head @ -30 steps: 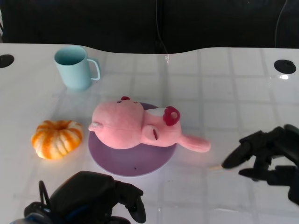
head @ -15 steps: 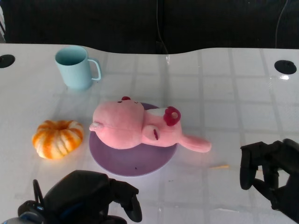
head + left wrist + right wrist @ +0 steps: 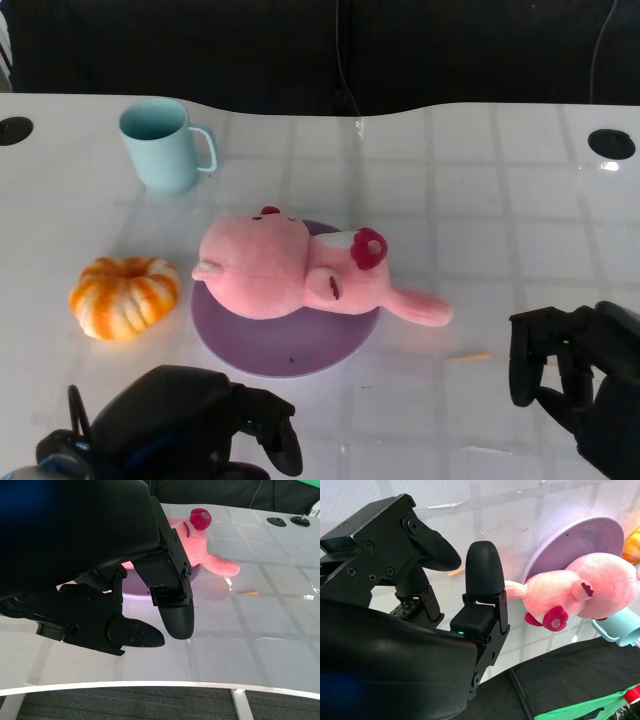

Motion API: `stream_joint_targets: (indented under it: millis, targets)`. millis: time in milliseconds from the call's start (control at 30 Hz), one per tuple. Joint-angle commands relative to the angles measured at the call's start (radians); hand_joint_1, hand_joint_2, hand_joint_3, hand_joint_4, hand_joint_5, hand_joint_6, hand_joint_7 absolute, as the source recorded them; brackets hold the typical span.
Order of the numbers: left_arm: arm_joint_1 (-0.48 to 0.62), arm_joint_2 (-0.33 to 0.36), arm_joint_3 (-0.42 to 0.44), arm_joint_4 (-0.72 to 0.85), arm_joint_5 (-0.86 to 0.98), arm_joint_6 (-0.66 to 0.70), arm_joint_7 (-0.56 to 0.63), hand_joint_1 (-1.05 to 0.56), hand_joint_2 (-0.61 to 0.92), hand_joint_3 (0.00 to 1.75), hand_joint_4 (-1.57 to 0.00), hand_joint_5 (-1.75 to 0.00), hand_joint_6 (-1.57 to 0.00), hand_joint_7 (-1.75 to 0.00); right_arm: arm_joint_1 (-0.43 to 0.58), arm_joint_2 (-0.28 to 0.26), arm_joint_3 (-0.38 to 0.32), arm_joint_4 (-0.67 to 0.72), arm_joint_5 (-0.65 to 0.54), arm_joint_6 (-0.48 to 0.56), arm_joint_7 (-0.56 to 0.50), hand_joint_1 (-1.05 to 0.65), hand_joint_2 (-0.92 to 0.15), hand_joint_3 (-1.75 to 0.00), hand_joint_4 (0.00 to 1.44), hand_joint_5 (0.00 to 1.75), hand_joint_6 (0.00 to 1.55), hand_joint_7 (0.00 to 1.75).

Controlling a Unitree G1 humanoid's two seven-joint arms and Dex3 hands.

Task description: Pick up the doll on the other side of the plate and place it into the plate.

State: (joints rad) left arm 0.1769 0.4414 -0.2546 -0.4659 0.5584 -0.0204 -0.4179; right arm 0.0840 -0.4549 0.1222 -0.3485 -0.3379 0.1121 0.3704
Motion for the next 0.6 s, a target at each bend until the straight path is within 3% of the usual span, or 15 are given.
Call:
stream_joint_targets:
  millis: [33, 600]
  targets:
    - [-0.001, 0.021, 0.014, 0.011, -0.006, -0.005, -0.001, -0.24, 0.92, 0.24, -0.74, -1.33, -0.87, -0.72, -0.011, 0.003, 0.004, 0.009, -0.007, -0.001, -0.010, -0.07, -0.39, -1.26, 0.84, 1.75, 0.74, 1.54]
    - [0.004, 0.044, 0.033, 0.023, -0.023, -0.028, 0.002, -0.24, 0.92, 0.24, -0.73, -1.34, -0.85, -0.74, -0.021, 0.020, 0.030, 0.006, -0.057, 0.012, -0.015, -0.09, -0.39, -1.27, 0.83, 1.75, 0.77, 1.46]
